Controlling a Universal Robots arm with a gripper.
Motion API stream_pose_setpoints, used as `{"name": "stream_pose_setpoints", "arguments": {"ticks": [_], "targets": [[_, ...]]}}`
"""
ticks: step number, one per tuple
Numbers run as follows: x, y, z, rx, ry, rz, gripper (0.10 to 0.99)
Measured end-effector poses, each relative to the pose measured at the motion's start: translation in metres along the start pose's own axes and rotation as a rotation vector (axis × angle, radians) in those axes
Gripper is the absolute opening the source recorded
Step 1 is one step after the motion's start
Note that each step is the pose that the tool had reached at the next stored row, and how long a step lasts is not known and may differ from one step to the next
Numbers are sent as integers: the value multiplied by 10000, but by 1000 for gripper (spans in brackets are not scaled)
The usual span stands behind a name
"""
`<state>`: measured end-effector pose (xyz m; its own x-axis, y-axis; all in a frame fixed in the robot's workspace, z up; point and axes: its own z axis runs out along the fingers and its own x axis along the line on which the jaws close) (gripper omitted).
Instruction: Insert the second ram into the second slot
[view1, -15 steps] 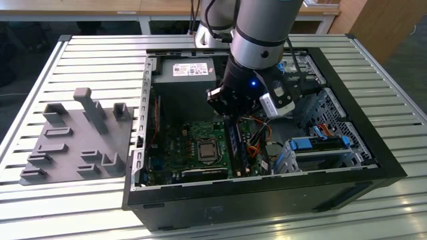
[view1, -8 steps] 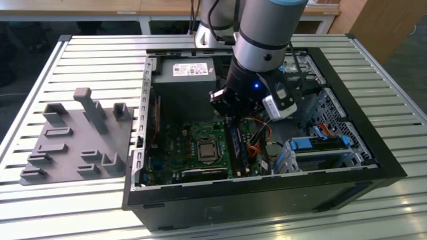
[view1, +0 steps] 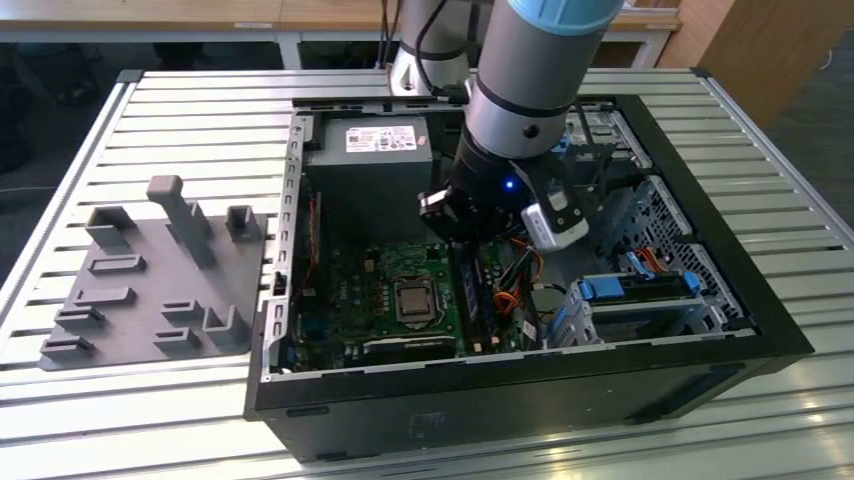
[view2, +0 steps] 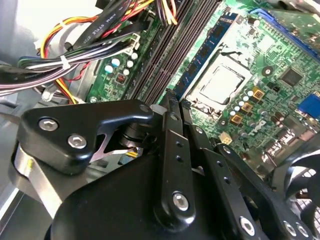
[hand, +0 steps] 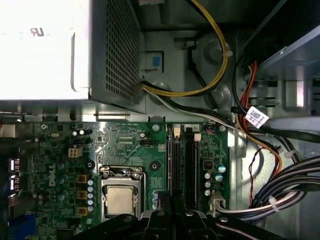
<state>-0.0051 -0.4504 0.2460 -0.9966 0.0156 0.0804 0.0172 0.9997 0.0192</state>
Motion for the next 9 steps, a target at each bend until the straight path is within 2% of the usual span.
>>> {"name": "stream_pose_setpoints", "arguments": {"ticks": [5,9], "targets": [[-7,-2,84,0,0,0,137],[-7,-2,90,3,1,2,137]]}}
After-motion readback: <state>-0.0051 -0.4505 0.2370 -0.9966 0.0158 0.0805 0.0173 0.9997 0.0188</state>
